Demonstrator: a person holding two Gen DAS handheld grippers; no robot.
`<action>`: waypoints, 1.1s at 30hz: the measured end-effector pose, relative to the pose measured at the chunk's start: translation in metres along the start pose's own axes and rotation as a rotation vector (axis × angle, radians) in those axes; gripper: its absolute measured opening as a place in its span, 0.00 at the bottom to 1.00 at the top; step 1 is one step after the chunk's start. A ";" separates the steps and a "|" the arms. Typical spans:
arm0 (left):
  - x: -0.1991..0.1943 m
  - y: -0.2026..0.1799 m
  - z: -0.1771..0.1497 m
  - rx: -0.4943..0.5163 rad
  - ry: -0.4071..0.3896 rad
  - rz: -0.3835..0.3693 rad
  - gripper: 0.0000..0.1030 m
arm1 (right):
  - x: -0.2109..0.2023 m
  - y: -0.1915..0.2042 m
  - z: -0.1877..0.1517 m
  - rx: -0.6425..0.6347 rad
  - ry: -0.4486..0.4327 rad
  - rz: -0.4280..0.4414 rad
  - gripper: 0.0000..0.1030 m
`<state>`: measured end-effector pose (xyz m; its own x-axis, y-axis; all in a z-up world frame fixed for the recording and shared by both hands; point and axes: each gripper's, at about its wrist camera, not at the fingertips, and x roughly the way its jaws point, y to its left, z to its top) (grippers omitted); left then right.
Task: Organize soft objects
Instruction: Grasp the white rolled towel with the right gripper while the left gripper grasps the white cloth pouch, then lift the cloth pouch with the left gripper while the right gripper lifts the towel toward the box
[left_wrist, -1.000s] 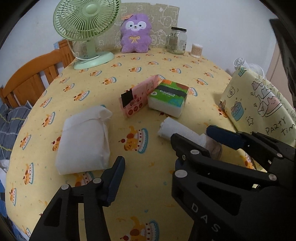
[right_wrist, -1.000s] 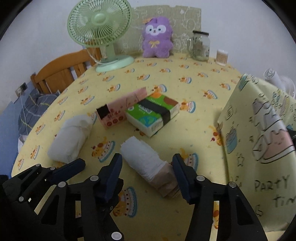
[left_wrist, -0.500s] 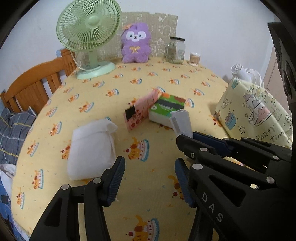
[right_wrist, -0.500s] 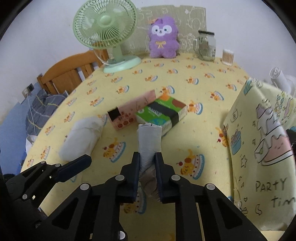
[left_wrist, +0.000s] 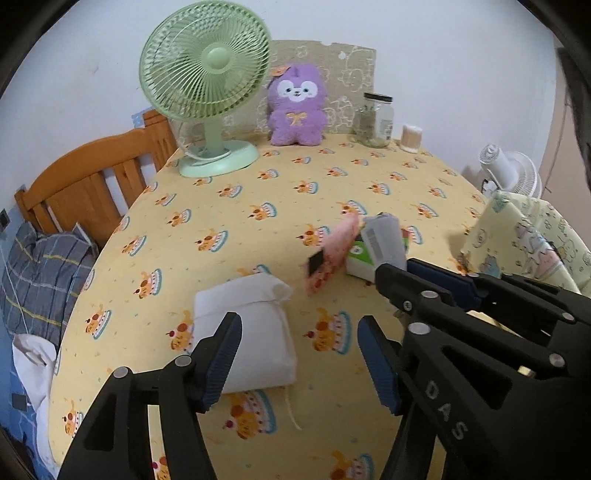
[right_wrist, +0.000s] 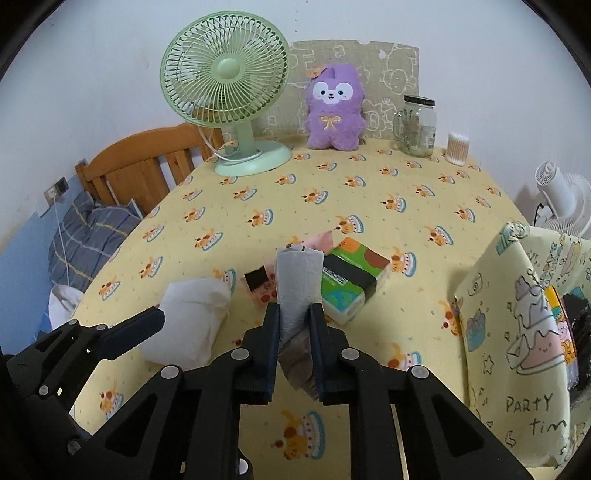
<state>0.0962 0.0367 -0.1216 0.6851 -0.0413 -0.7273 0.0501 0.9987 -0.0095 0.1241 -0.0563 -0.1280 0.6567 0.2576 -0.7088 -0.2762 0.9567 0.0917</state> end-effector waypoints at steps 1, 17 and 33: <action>0.002 0.003 0.000 -0.005 0.004 0.006 0.70 | 0.002 0.002 0.001 -0.004 0.001 -0.003 0.17; 0.041 0.033 -0.005 -0.076 0.071 0.035 0.65 | 0.034 0.021 0.003 -0.036 0.052 -0.045 0.18; 0.024 0.017 -0.007 -0.059 0.046 0.001 0.18 | 0.025 0.011 -0.002 -0.012 0.044 -0.036 0.18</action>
<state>0.1086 0.0528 -0.1441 0.6509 -0.0406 -0.7581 0.0058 0.9988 -0.0486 0.1360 -0.0398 -0.1456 0.6349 0.2160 -0.7418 -0.2613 0.9636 0.0569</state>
